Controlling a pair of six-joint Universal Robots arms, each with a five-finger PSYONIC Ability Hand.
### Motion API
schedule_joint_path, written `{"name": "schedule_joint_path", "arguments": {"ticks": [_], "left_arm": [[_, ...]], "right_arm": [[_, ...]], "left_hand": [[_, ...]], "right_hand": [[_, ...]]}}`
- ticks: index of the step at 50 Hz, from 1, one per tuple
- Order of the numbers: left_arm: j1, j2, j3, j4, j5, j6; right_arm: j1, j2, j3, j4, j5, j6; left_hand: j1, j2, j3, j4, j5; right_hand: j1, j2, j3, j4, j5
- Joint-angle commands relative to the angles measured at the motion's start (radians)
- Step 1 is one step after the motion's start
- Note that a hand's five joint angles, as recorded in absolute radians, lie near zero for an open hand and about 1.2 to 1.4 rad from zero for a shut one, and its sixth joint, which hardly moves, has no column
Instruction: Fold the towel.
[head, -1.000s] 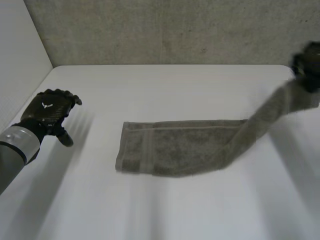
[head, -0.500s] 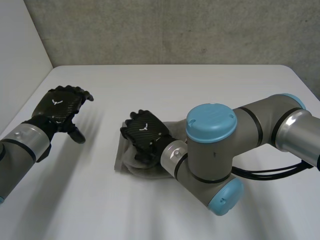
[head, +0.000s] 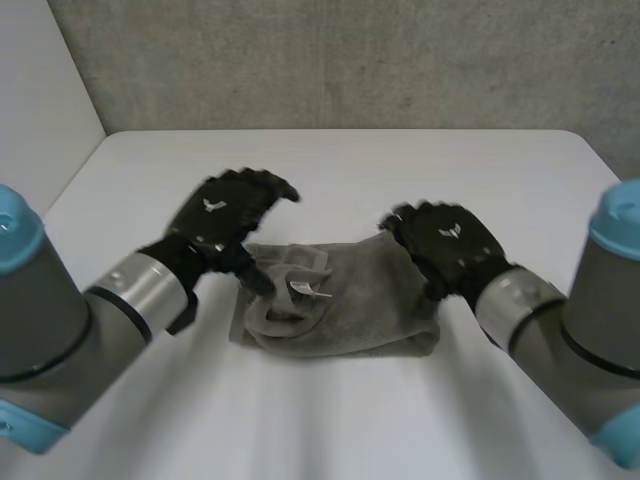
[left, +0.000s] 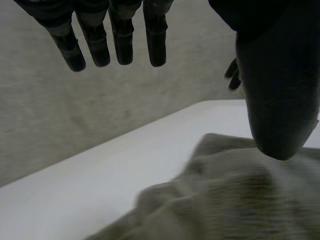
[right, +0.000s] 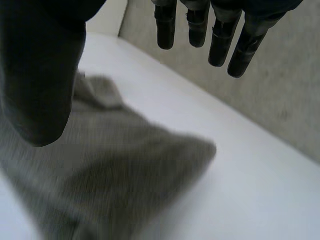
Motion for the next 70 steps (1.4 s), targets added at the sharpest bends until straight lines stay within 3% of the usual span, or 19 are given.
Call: {"name": "schedule_joint_path", "arguments": {"ticks": [1,10,13,15,23,27,51,54,58,62,70], "left_arm": [[-0.105,-0.078,-0.007,0.011,-0.009,0.006],[-0.102,-0.234,0.06,0.026,-0.014,0.078],[-0.09,-0.284,0.091,0.025,-0.046,0.152],[-0.059,-0.313,0.13,0.026,-0.115,0.21],[-0.03,-0.33,0.204,0.094,-0.23,0.224],[-0.005,-0.332,0.207,0.115,-0.235,0.224],[0.064,-0.335,0.063,0.105,-0.218,0.23],[0.058,-0.304,0.057,0.105,-0.221,0.227],[0.045,-0.255,0.019,0.068,-0.218,0.229],[0.045,-0.232,-0.012,0.054,-0.216,0.232],[0.056,-0.2,-0.023,0.054,-0.218,0.238]], "right_arm": [[-0.057,-0.011,0.131,-0.034,-0.058,-0.028],[-0.05,0.067,0.157,-0.156,-0.068,-0.028],[-0.048,0.099,0.148,-0.17,-0.068,-0.028],[-0.048,0.119,0.145,-0.17,-0.07,-0.029],[-0.048,0.176,0.138,-0.179,-0.07,-0.034],[-0.048,0.184,0.137,-0.181,-0.062,-0.034],[-0.056,0.159,0.158,-0.186,-0.059,-0.032],[-0.057,0.158,0.161,-0.186,-0.059,-0.032],[-0.064,0.156,0.172,-0.182,-0.061,-0.034],[-0.067,0.142,0.184,-0.173,-0.064,-0.06],[-0.067,0.138,0.192,-0.178,-0.058,-0.089]], "left_hand": [[-0.035,-0.018,-0.052,-0.059,0.016],[-0.023,-0.006,-0.052,-0.059,0.028],[-0.02,-0.003,-0.052,-0.059,0.031],[-0.017,0.0,-0.052,-0.059,0.034],[-0.02,-0.003,-0.052,-0.059,0.031],[-0.017,0.0,-0.052,-0.059,0.034],[-0.017,0.0,-0.052,-0.059,0.034],[0.074,0.091,-0.052,-0.059,0.125],[0.425,0.442,-0.052,-0.059,0.476],[0.456,0.472,-0.052,-0.059,0.506],[0.438,0.455,-0.052,-0.059,0.489]], "right_hand": [[-0.07,-0.078,-0.043,-0.076,-0.063],[-0.07,-0.078,-0.043,-0.076,-0.063],[-0.07,-0.078,-0.043,-0.076,-0.063],[-0.07,-0.078,-0.043,-0.076,-0.063],[0.175,0.167,-0.043,-0.076,0.182],[0.316,0.307,-0.043,-0.076,0.323],[0.357,0.349,-0.043,-0.076,0.364],[0.357,0.349,-0.043,-0.076,0.364],[0.363,0.355,-0.043,-0.076,0.37],[0.489,0.481,-0.043,-0.076,0.496],[0.478,0.469,-0.043,-0.076,0.485]]}}
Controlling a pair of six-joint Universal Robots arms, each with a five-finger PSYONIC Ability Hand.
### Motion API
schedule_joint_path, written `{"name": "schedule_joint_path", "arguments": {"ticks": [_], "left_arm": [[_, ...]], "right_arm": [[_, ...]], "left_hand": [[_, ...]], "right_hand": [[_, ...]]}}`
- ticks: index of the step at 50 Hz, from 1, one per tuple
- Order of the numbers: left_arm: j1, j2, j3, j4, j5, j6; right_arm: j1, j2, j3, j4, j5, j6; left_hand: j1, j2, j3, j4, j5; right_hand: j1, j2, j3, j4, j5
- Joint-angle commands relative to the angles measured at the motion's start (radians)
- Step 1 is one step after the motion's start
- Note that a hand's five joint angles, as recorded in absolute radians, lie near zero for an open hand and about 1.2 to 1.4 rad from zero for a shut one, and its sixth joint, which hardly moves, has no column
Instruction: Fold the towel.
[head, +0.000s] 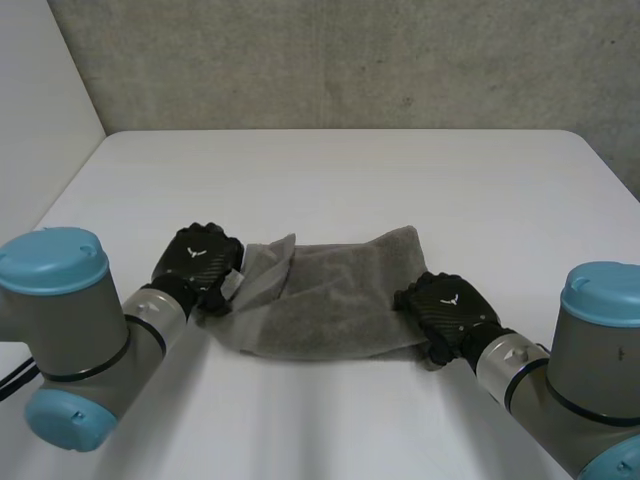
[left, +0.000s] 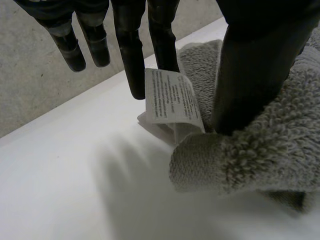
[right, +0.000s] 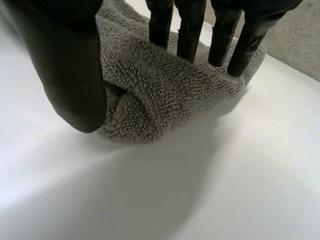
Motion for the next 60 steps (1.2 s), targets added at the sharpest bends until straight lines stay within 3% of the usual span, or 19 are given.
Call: {"name": "schedule_joint_path", "arguments": {"ticks": [1,18,35,49,53,55,56,58,60], "left_arm": [[0.009,0.027,-0.009,-0.002,-0.003,0.009],[0.035,0.051,-0.075,-0.003,-0.005,0.008],[0.0,0.104,-0.071,0.0,-0.013,-0.003],[0.027,0.271,-0.168,-0.006,0.0,-0.003],[0.021,0.277,-0.177,-0.006,-0.002,-0.003],[0.018,0.277,-0.177,-0.006,-0.002,-0.003],[0.018,0.277,-0.177,-0.006,-0.002,-0.003],[0.013,0.275,-0.174,-0.006,-0.002,-0.003],[0.013,0.274,-0.171,-0.005,-0.002,-0.003]], "right_arm": [[0.001,-0.004,0.003,-0.005,0.004,-0.02],[-0.003,-0.012,0.021,-0.016,0.016,-0.02],[-0.006,-0.041,0.027,-0.062,0.007,0.042],[0.087,-0.012,-0.025,-0.069,-0.002,0.06],[0.087,0.014,-0.032,-0.069,0.0,0.056],[0.08,0.019,-0.034,-0.072,0.001,0.056],[0.08,0.019,-0.034,-0.073,0.001,0.056],[0.074,0.016,-0.032,-0.077,0.007,0.056],[0.07,0.011,-0.031,-0.077,0.007,0.056]], "left_hand": [[-0.003,-0.008,-0.052,-0.059,-0.004],[-0.003,-0.008,-0.052,-0.059,-0.004],[-0.099,-0.105,-0.052,-0.059,-0.101],[-0.164,-0.17,-0.052,-0.059,-0.166],[-0.164,-0.17,-0.052,-0.059,-0.166],[-0.164,-0.17,-0.052,-0.059,-0.166],[-0.164,-0.17,-0.052,-0.059,-0.166],[-0.167,-0.173,-0.052,-0.059,-0.169],[-0.167,-0.173,-0.052,-0.059,-0.169]], "right_hand": [[-0.002,0.008,-0.043,-0.076,-0.002],[0.021,0.031,-0.043,-0.076,0.022],[0.033,0.043,-0.043,-0.076,0.034],[0.051,0.061,-0.043,-0.076,0.051],[0.142,0.152,-0.043,-0.076,0.142],[0.434,0.444,-0.043,-0.076,0.434],[0.435,0.445,-0.043,-0.076,0.436],[0.671,0.681,-0.043,-0.076,0.671],[0.672,0.682,-0.043,-0.076,0.673]]}}
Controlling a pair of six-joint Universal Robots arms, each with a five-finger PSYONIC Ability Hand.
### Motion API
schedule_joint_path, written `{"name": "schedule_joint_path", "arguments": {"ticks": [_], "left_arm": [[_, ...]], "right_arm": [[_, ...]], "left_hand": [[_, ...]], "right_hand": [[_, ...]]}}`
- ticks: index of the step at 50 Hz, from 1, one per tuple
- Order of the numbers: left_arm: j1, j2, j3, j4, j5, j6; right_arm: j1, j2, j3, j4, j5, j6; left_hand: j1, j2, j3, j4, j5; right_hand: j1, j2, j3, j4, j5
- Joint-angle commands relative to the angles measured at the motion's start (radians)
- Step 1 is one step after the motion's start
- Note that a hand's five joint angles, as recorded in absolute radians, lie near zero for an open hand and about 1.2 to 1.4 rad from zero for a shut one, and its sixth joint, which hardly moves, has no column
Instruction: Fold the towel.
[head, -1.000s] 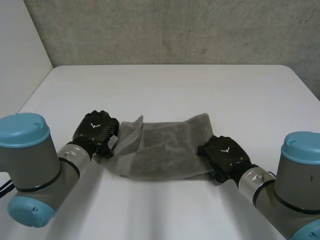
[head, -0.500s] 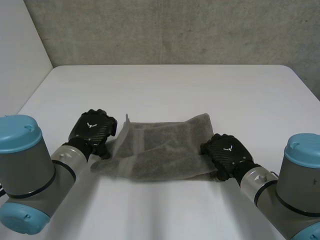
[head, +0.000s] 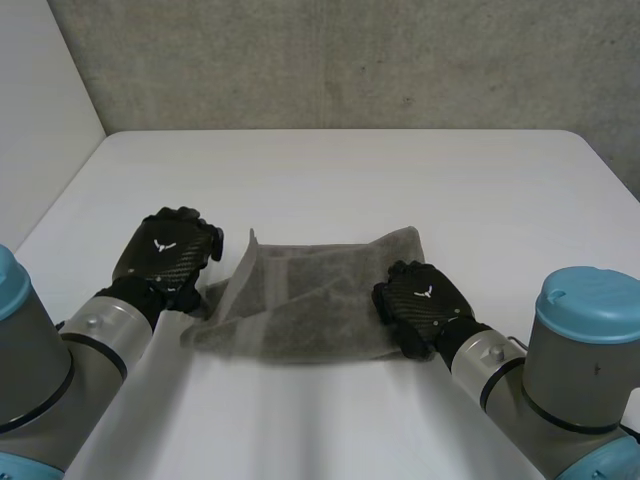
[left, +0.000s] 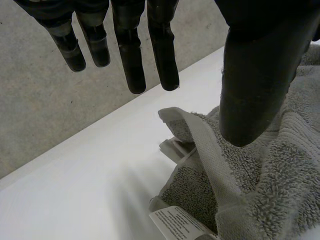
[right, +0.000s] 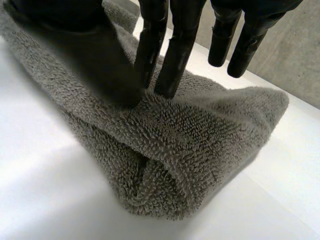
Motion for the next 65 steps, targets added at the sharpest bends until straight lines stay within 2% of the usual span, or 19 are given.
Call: {"name": "schedule_joint_path", "arguments": {"ticks": [1,12,21,28,29,30,31,32,36,43,50,61,63,64,65], "left_arm": [[-0.01,-0.009,0.008,0.003,-0.001,0.0],[-0.014,-0.017,0.016,0.005,-0.001,0.0],[-0.023,-0.017,0.008,0.006,-0.001,-0.002],[-0.022,-0.019,0.007,0.009,0.001,-0.002],[-0.022,-0.019,0.007,0.009,0.001,-0.002],[-0.023,-0.019,0.005,0.009,0.001,-0.002],[-0.023,-0.019,0.005,0.009,0.001,-0.002],[-0.025,-0.019,0.005,0.009,0.001,-0.002],[-0.051,-0.017,0.002,0.009,0.001,-0.003],[-0.1,-0.015,-0.001,0.006,0.001,-0.002],[-0.1,-0.015,-0.003,0.008,-0.001,-0.002],[-0.086,-0.017,-0.006,0.011,-0.001,-0.003],[-0.085,-0.019,-0.004,0.012,-0.001,-0.003],[-0.085,-0.019,-0.004,0.012,-0.001,-0.003],[-0.085,-0.019,-0.004,0.015,-0.001,-0.003]], "right_arm": [[-0.015,-0.002,0.002,-0.005,0.007,-0.001],[-0.086,-0.021,0.03,-0.002,-0.005,-0.001],[-0.164,-0.11,0.101,-0.002,-0.011,-0.003],[-0.19,-0.113,0.107,0.007,-0.061,-0.004],[-0.191,-0.113,0.104,0.01,-0.061,-0.004],[-0.187,-0.118,0.101,0.011,-0.053,0.0],[-0.187,-0.118,0.101,0.012,-0.053,0.0],[-0.182,-0.135,0.101,0.012,-0.047,0.003],[-0.196,-0.166,0.116,0.012,-0.047,0.011],[-0.227,-0.164,0.147,0.002,-0.059,-0.003],[-0.222,-0.117,0.137,-0.033,-0.059,-0.003],[-0.213,-0.02,0.111,-0.059,-0.053,0.005],[-0.211,-0.005,0.102,-0.059,-0.05,0.014],[-0.211,-0.005,0.102,-0.059,-0.05,0.014],[-0.211,0.0,0.099,-0.059,-0.048,0.013]], "left_hand": [[-0.035,-0.039,-0.052,-0.059,-0.008],[-0.035,-0.039,-0.052,-0.059,-0.008],[-0.038,-0.042,-0.052,-0.059,-0.011],[-0.038,-0.042,-0.052,-0.059,-0.011],[-0.038,-0.042,-0.052,-0.059,-0.011],[-0.038,-0.042,-0.052,-0.059,-0.011],[-0.038,-0.042,-0.052,-0.059,-0.011],[-0.041,-0.044,-0.052,-0.059,-0.014],[-0.052,-0.056,-0.052,-0.059,-0.025],[-0.055,-0.059,-0.052,-0.059,-0.028],[-0.058,-0.062,-0.052,-0.059,-0.031],[-0.061,-0.065,-0.052,-0.059,-0.034],[-0.061,-0.065,-0.052,-0.059,-0.034],[-0.061,-0.065,-0.052,-0.059,-0.034],[-0.061,-0.065,-0.052,-0.059,-0.034]], "right_hand": [[0.173,0.177,-0.043,-0.076,0.185],[0.173,0.177,-0.043,-0.076,0.185],[0.173,0.177,-0.043,-0.076,0.185],[0.173,0.177,-0.043,-0.076,0.185],[0.101,0.106,-0.043,-0.076,0.113],[-0.35,-0.345,-0.043,-0.076,-0.338],[-0.354,-0.35,-0.043,-0.076,-0.343],[-0.587,-0.582,-0.043,-0.076,-0.575],[-0.712,-0.708,-0.043,-0.076,-0.701],[-0.704,-0.699,-0.043,-0.076,-0.692],[-0.66,-0.655,-0.043,-0.076,-0.648],[-0.39,-0.385,-0.043,-0.076,-0.378],[-0.066,-0.061,-0.043,-0.076,-0.054],[-0.064,-0.059,-0.043,-0.076,-0.052],[0.111,0.115,-0.043,-0.076,0.122]]}}
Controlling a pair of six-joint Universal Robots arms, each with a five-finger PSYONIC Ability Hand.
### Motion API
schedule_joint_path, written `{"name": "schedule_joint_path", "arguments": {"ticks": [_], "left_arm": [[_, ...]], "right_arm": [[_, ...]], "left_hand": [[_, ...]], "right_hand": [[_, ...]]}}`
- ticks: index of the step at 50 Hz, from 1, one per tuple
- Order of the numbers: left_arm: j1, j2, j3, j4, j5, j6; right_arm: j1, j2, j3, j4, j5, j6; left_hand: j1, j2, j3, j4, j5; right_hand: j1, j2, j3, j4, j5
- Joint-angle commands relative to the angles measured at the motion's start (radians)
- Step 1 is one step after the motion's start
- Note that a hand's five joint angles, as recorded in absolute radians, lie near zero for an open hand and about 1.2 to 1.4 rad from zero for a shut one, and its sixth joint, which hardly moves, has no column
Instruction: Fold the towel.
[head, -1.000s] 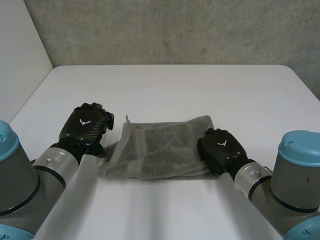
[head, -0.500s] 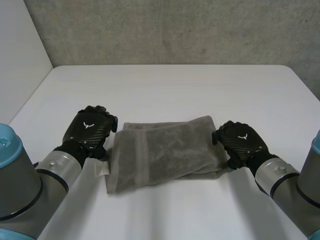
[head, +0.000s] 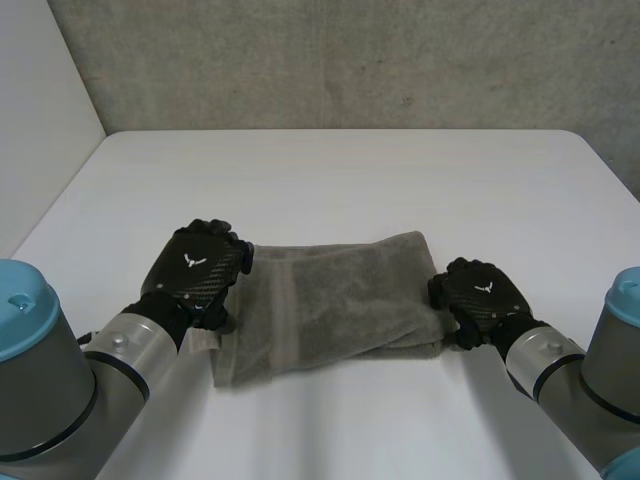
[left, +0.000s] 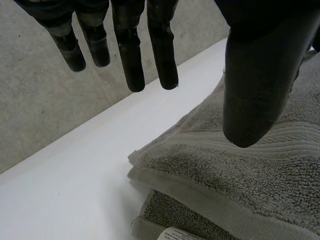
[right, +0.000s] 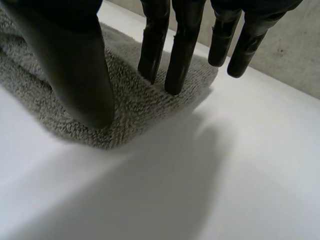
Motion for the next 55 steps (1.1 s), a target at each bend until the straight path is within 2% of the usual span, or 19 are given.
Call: {"name": "schedule_joint_path", "arguments": {"ticks": [1,2,12,15,17,22,31,33,34,36,37,39,42,44,45,47,55], "left_arm": [[0.003,-0.003,0.0,0.01,-0.001,0.0],[0.003,-0.003,0.0,0.01,-0.001,0.0],[0.012,-0.011,-0.001,0.008,-0.003,-0.002],[0.018,-0.011,-0.003,0.007,-0.005,-0.002],[0.03,-0.011,-0.003,0.007,-0.006,-0.002],[0.044,-0.009,-0.003,0.005,-0.003,-0.002],[0.067,-0.008,0.01,0.007,-0.001,-0.002],[0.068,-0.005,0.013,0.007,0.0,-0.002],[0.068,-0.005,0.013,0.007,0.0,-0.002],[0.075,-0.002,0.025,0.007,-0.001,-0.002],[0.075,-0.001,0.025,0.007,-0.001,-0.002],[0.078,0.0,0.037,0.007,-0.005,-0.005],[0.079,0.002,0.046,0.007,-0.006,-0.009],[0.079,0.003,0.049,0.007,-0.005,-0.012],[0.079,0.003,0.049,0.007,-0.005,-0.012],[0.079,0.009,0.052,0.007,-0.006,-0.021],[0.079,0.009,0.059,0.008,-0.005,-0.026]], "right_arm": [[0.002,0.037,-0.017,0.002,0.005,0.011],[0.001,0.037,-0.017,0.003,0.006,0.011],[-0.035,-0.018,0.035,0.031,-0.012,-0.004],[-0.104,-0.075,0.065,0.065,-0.04,-0.026],[-0.189,-0.114,0.084,0.106,-0.118,-0.069],[-0.255,-0.183,0.063,0.192,-0.205,-0.103],[-0.228,-0.247,-0.036,0.283,-0.199,-0.089],[-0.135,-0.266,-0.083,0.284,-0.198,-0.08],[-0.134,-0.266,-0.083,0.284,-0.198,-0.08],[-0.011,-0.254,-0.15,0.281,-0.176,-0.049],[-0.01,-0.254,-0.151,0.281,-0.176,-0.049],[0.104,-0.195,-0.218,0.281,-0.134,-0.038],[0.165,-0.156,-0.26,0.284,-0.112,-0.038],[0.278,-0.083,-0.33,0.286,-0.072,-0.04],[0.278,-0.082,-0.33,0.286,-0.072,-0.04],[0.362,-0.005,-0.39,0.284,-0.042,-0.04],[0.487,0.189,-0.516,0.28,0.008,-0.037]], "left_hand": [[-0.038,-0.041,-0.052,-0.059,-0.009],[-0.038,-0.041,-0.052,-0.059,-0.009],[-0.044,-0.047,-0.052,-0.059,-0.015],[-0.047,-0.05,-0.052,-0.059,-0.018],[-0.047,-0.05,-0.052,-0.059,-0.018],[-0.05,-0.053,-0.052,-0.059,-0.021],[-0.064,-0.067,-0.052,-0.059,-0.035],[-0.067,-0.07,-0.052,-0.059,-0.038],[-0.067,-0.07,-0.052,-0.059,-0.038],[-0.082,-0.085,-0.052,-0.059,-0.053],[-0.082,-0.085,-0.052,-0.059,-0.053],[-0.094,-0.097,-0.052,-0.059,-0.065],[-0.178,-0.181,-0.052,-0.059,-0.149],[-0.228,-0.231,-0.052,-0.059,-0.199],[-0.229,-0.232,-0.052,-0.059,-0.2],[-0.249,-0.252,-0.052,-0.059,-0.22],[-0.255,-0.258,-0.052,-0.059,-0.226]], "right_hand": [[0.481,0.48,-0.043,-0.076,0.481],[0.541,0.54,-0.043,-0.076,0.541],[0.541,0.54,-0.043,-0.076,0.542],[0.541,0.54,-0.043,-0.076,0.542],[0.541,0.54,-0.043,-0.076,0.542],[0.541,0.54,-0.043,-0.076,0.542],[0.541,0.54,-0.043,-0.076,0.542],[0.541,0.54,-0.043,-0.076,0.542],[0.541,0.54,-0.043,-0.076,0.542],[0.541,0.54,-0.043,-0.076,0.542],[0.541,0.54,-0.043,-0.076,0.542],[0.541,0.54,-0.043,-0.076,0.542],[0.541,0.54,-0.043,-0.076,0.542],[0.541,0.54,-0.043,-0.076,0.542],[0.541,0.54,-0.043,-0.076,0.542],[0.541,0.54,-0.043,-0.076,0.542],[0.541,0.54,-0.043,-0.076,0.542]]}}
